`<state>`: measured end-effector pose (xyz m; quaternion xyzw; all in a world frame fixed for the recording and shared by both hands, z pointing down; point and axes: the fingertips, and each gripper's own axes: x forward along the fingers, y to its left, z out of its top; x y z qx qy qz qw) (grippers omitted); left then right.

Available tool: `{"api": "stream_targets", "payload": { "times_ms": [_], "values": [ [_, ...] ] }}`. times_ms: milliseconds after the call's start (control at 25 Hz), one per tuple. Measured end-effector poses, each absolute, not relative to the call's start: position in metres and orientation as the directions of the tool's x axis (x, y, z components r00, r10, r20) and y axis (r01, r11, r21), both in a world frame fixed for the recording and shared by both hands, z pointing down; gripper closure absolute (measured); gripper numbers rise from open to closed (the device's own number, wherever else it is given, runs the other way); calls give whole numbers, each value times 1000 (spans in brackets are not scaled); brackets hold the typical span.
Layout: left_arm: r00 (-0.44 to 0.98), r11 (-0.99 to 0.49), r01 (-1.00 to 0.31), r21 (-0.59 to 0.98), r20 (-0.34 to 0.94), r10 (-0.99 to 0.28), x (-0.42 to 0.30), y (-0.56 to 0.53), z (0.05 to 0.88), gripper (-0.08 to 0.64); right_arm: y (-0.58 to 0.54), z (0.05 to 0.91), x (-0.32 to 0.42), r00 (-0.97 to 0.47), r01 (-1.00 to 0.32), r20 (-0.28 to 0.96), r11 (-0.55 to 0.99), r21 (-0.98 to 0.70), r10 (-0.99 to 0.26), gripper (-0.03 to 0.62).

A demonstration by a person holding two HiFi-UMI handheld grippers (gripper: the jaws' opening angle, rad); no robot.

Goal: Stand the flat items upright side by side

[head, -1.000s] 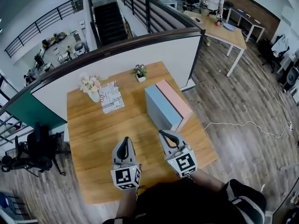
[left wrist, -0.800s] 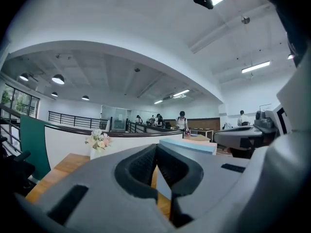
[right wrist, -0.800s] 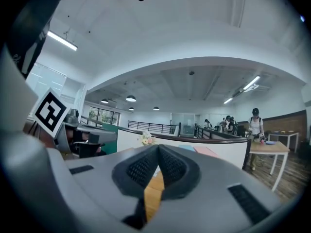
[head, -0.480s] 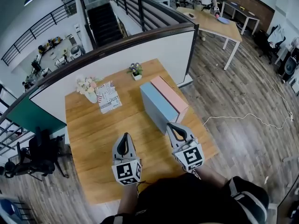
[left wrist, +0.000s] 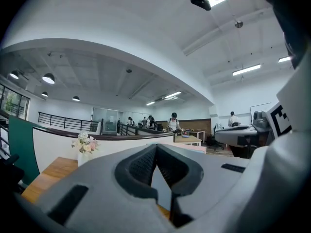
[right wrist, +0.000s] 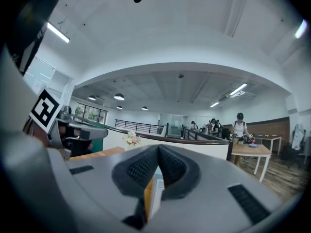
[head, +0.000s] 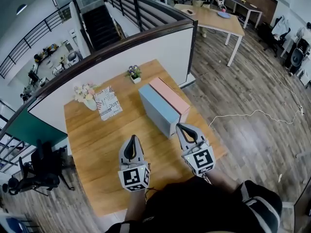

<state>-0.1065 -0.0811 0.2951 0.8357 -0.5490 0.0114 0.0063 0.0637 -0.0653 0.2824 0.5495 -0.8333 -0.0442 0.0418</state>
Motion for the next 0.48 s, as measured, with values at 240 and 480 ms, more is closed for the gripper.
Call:
{"api": "stream_targets", "payload": {
  "times_ms": [240,480],
  "values": [
    [435,-435,-900,2,29,-900,-88,-75,297,554,-56,288,82,-353,-931,41,356,85,-935,588],
    [455,-455,-891,2,31,-890,-76,-81,304,554,-58,293,113,-287,-952,40,290,98,-957,588]
  ]
}}
